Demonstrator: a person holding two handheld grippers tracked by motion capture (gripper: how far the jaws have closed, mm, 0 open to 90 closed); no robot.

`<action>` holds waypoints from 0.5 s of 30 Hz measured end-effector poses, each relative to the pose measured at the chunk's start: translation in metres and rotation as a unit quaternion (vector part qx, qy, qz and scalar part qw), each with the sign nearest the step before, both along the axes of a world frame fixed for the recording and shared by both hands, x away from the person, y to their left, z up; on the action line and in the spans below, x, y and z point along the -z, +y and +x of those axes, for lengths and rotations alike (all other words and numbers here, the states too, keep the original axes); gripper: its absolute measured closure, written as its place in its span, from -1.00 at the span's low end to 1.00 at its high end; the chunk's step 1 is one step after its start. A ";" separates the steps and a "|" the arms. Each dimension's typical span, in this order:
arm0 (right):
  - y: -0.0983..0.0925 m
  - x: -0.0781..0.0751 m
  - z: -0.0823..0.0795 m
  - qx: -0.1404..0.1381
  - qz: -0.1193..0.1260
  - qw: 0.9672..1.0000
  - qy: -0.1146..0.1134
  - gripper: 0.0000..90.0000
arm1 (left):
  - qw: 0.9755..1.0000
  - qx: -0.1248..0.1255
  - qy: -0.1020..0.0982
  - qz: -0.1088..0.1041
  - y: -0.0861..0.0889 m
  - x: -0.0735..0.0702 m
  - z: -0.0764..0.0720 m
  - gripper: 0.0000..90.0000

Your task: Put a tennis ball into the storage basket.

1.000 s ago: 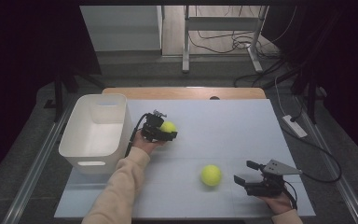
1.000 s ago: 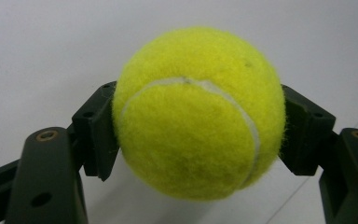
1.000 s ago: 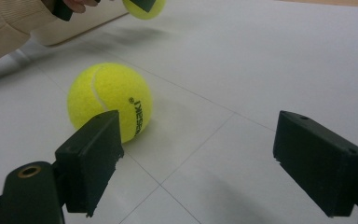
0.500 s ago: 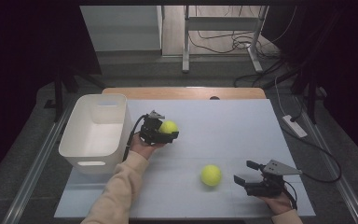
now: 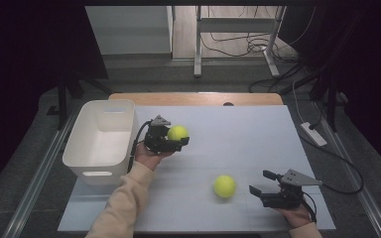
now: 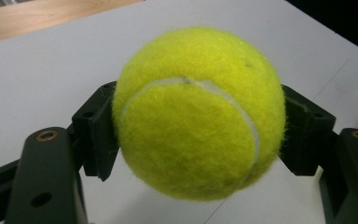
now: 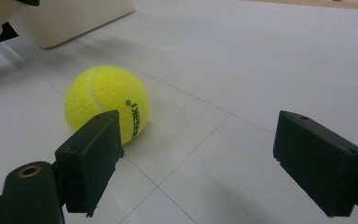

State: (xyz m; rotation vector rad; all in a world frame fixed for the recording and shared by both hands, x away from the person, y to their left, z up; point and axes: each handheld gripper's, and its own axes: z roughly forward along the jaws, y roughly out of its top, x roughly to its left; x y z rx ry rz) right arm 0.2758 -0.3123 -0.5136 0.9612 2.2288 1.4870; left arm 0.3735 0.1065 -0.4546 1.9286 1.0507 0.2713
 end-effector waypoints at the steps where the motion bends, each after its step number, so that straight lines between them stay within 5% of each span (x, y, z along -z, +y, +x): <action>1: 0.000 0.000 0.000 0.000 -0.001 1.000 0.000 -0.66 | 1.000 0.000 -0.002 -0.001 0.000 -0.001 -0.001 -0.38; 15: 0.000 0.000 0.000 0.000 0.000 1.000 0.000 -0.66 | 0.999 0.002 -0.029 -0.023 0.005 -0.020 -0.011 -0.39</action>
